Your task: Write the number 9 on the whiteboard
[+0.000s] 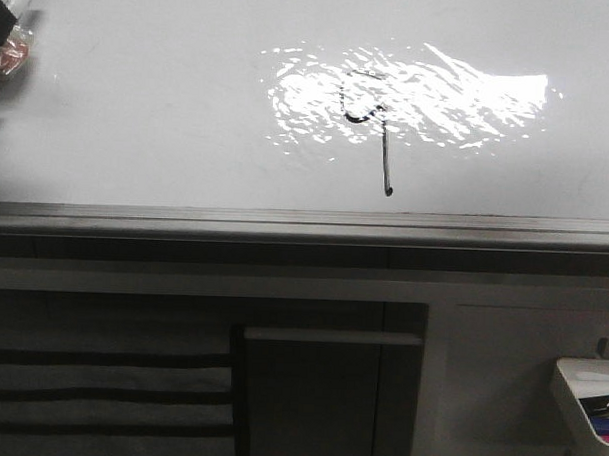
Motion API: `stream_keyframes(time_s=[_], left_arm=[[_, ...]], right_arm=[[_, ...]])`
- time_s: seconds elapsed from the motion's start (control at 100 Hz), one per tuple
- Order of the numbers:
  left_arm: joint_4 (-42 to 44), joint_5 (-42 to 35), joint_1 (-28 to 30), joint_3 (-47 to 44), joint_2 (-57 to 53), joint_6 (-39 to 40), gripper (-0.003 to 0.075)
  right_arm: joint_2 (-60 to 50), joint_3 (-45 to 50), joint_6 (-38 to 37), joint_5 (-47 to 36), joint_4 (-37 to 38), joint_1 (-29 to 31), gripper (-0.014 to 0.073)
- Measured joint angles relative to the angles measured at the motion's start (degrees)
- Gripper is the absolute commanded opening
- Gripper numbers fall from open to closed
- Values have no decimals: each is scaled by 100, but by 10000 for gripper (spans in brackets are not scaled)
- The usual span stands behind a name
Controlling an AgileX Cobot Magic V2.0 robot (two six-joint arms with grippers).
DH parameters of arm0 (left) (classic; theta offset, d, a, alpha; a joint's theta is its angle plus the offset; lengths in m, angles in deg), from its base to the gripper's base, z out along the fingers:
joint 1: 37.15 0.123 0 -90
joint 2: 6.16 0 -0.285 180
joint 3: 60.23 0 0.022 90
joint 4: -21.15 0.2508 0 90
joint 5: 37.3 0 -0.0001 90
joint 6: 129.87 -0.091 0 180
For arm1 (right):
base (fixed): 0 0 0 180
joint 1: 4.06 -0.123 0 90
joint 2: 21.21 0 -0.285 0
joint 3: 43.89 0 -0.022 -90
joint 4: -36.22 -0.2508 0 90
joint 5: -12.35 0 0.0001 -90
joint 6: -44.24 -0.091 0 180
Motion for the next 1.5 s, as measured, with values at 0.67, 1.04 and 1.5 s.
stream_keyframes(time_s=[0.67,1.04,1.5], left_arm=[[-34,-29,0,13,123,0,422],[10,982,0,-23,-1626,-394,419],[56,-612,0,-2323,-4127,-479,199]], right_arm=[[0,0,-70,-118,0,0,322],[-194,233,-2120,-322,837,4,322],[-2340,3628,-2637,-3688,895,4,39]])
